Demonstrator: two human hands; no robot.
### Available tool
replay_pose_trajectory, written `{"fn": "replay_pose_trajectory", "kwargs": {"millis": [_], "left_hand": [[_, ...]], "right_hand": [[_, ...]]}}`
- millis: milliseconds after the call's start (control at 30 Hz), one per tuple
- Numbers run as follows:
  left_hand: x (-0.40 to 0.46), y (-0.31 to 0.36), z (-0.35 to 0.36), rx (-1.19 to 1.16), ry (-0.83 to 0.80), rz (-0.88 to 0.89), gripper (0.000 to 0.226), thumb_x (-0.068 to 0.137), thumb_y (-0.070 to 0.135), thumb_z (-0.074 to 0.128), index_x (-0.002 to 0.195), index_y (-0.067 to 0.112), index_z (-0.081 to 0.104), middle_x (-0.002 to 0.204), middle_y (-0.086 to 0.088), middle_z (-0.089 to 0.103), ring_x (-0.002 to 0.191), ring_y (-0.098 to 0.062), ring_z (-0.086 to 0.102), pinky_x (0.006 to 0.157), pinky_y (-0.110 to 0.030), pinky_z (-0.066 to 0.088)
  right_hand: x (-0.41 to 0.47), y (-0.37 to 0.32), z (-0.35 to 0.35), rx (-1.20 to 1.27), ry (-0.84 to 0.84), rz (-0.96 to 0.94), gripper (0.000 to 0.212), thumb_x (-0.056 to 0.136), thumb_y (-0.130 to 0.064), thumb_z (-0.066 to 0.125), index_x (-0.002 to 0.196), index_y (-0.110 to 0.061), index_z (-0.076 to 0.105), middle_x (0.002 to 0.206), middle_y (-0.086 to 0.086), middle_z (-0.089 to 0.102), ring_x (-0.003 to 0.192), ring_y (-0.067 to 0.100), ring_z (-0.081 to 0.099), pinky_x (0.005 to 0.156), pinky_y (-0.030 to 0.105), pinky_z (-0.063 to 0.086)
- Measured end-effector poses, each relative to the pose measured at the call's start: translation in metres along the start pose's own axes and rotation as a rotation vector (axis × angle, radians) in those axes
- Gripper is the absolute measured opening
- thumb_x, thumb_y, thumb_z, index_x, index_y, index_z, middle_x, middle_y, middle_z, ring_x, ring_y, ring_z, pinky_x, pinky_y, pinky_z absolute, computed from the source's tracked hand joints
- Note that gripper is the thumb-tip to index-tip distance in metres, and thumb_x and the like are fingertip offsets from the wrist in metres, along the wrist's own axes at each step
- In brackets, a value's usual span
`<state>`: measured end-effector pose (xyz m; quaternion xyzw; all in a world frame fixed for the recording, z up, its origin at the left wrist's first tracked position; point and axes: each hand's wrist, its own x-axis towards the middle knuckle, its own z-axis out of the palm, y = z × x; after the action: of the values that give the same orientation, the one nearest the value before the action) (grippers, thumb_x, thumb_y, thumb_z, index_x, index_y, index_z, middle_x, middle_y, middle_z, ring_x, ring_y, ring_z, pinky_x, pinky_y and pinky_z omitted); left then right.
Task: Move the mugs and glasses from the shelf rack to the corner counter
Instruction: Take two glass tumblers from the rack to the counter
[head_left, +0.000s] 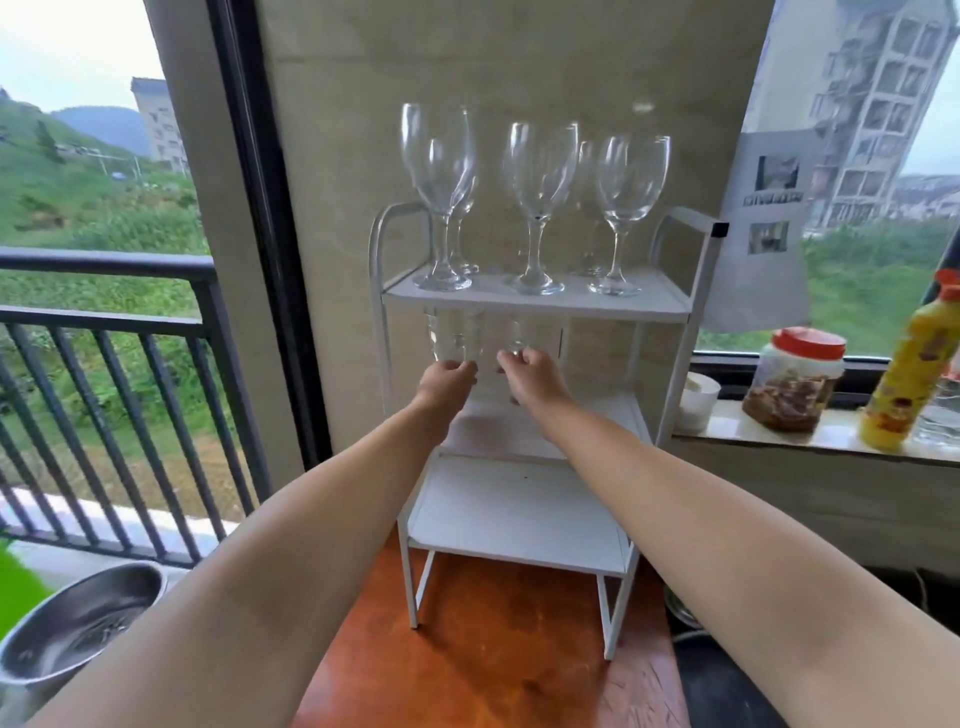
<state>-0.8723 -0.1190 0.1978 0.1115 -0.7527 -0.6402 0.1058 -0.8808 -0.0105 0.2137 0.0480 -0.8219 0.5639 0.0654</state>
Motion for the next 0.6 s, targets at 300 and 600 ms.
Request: {"fn": "replay_pose_trajectory", "kwargs": {"millis": [300,600], "left_hand": [[0.001,0.007,0.007,-0.287,0.004,-0.059,0.025,0.094,0.031,0.045,0.075,0.016,0.052,0.070,-0.002,0.049,0.065,-0.014,0.048,0.083,-0.042,0.054],[-0.036,0.008,0.007,-0.309,0.056,-0.090,0.030,0.095,0.033,0.039,0.072,0.016,0.048,0.066,0.000,0.039,0.059,-0.013,0.038,0.069,-0.033,0.053]], "right_hand": [[-0.005,0.006,-0.016,0.158,0.066,0.044,0.034,0.098,-0.022,0.040,0.069,-0.011,0.055,0.074,0.006,0.059,0.078,0.024,0.056,0.084,0.045,0.051],[-0.029,0.009,-0.039,0.306,0.115,0.084,0.037,0.100,-0.023,0.035,0.066,-0.013,0.045,0.067,0.005,0.046,0.059,0.010,0.047,0.043,0.017,0.044]]}}
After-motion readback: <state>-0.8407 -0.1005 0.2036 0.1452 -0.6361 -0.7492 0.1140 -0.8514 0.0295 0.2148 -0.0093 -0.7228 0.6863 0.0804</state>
